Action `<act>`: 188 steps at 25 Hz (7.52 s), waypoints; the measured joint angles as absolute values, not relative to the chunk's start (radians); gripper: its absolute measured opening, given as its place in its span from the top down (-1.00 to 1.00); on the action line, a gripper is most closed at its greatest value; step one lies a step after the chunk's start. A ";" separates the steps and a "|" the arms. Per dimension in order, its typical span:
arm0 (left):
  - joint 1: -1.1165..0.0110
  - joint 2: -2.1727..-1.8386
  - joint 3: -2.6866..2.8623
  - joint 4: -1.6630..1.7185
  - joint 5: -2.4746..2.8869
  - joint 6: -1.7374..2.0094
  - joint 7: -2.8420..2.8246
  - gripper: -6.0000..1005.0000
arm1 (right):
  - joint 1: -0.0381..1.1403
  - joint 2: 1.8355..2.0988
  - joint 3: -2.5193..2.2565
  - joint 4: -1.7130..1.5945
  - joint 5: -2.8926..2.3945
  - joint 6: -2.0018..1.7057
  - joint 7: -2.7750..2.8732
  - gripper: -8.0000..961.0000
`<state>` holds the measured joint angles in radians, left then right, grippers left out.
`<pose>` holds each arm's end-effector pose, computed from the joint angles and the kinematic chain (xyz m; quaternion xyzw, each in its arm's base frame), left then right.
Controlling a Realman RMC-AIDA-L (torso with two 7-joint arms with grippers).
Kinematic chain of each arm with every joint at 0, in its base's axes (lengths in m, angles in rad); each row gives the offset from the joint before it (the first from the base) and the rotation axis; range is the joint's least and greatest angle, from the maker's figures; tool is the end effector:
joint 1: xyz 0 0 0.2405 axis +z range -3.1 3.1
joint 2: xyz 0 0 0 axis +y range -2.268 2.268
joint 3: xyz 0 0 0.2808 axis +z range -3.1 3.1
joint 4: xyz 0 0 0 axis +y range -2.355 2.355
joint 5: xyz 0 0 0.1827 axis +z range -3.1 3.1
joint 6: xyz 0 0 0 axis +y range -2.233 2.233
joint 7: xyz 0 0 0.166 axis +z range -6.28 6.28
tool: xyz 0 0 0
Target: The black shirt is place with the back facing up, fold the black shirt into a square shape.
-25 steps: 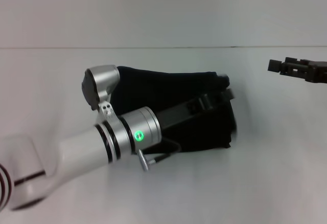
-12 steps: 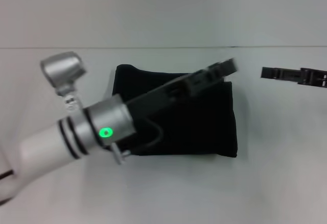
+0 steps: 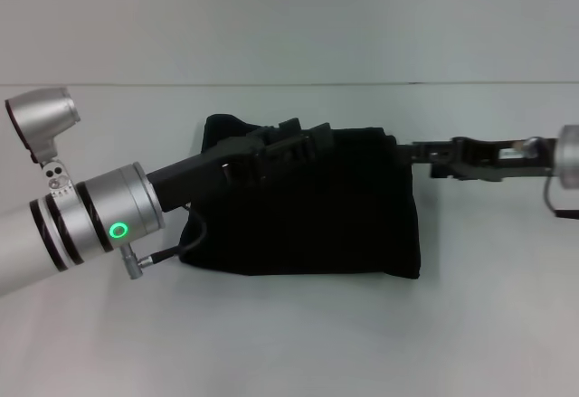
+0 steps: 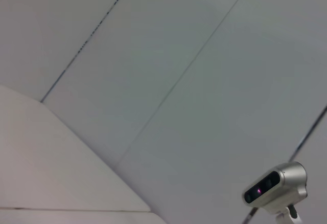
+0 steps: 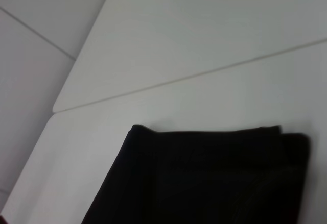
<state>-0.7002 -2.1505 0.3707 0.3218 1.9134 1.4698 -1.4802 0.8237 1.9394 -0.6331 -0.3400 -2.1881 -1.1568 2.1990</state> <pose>-0.1965 0.3601 -0.0656 -0.8202 -0.3682 -0.4252 0.1040 0.2544 0.4219 -0.0242 -0.7823 0.5759 0.1826 0.1518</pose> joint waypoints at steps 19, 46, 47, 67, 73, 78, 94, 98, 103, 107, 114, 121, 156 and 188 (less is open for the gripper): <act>-0.697 -2.151 0.371 0.328 1.912 1.396 -1.471 -0.57 | 0.875 2.036 -0.647 -0.285 -2.135 -0.994 2.231 -0.90; -0.700 -2.158 0.370 0.319 1.906 1.349 -1.450 -0.57 | 0.859 2.082 -0.722 -0.244 -1.973 -0.838 2.140 -0.88; -0.700 -2.158 0.370 0.317 1.906 1.349 -1.450 -0.57 | 0.855 2.084 -0.721 -0.244 -1.971 -0.827 2.141 -0.88; -0.696 -2.157 0.363 0.308 1.906 1.323 -1.449 -0.57 | 0.928 2.099 -0.723 -0.217 -1.888 -0.651 1.944 -0.86; -0.696 -2.158 0.367 0.308 1.906 1.310 -1.452 -0.57 | 0.910 2.089 -0.726 -0.223 -1.893 -0.701 1.968 -0.85; -0.696 -2.154 0.376 0.308 1.908 1.310 -1.457 -0.57 | 0.868 2.079 -0.727 -0.261 -1.894 -0.759 1.969 -0.84; -0.691 -2.144 0.396 0.316 1.913 1.321 -1.462 -0.57 | 0.791 1.952 -0.876 -0.281 -1.895 -1.081 2.198 -0.83; -0.690 -2.144 0.396 0.316 1.913 1.320 -1.462 -0.57 | 0.797 1.960 -0.892 -0.276 -1.894 -1.044 2.206 -0.82; -0.690 -2.144 0.396 0.316 1.914 1.321 -1.462 -0.57 | 0.804 1.972 -0.910 -0.278 -1.894 -1.007 2.206 -0.81; -0.690 -2.144 0.396 0.314 1.914 1.321 -1.462 -0.57 | 0.805 1.979 -0.911 -0.280 -1.894 -1.005 2.204 -0.81; -0.690 -2.144 0.396 0.315 1.915 1.317 -1.461 -0.57 | 0.798 1.980 -0.910 -0.281 -1.894 -1.015 2.206 -0.44; -0.691 -2.144 0.396 0.310 1.915 1.313 -1.460 -0.57 | 0.785 1.977 -0.914 -0.279 -1.894 -1.056 2.208 -0.11; -0.684 -2.106 0.425 0.418 1.931 1.422 -1.522 -0.58 | 0.624 1.941 -0.663 -0.505 -1.886 -1.315 1.935 -0.10; -0.743 -2.070 0.542 0.597 2.165 1.363 -1.535 -0.64 | 0.769 2.000 -0.676 -0.657 -2.199 -1.330 1.839 -0.92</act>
<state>-0.7434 -2.0701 0.5424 0.5970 2.1653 1.3626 -1.5355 0.7688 2.0003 -0.6758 -0.6568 -2.1990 -1.3297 1.8389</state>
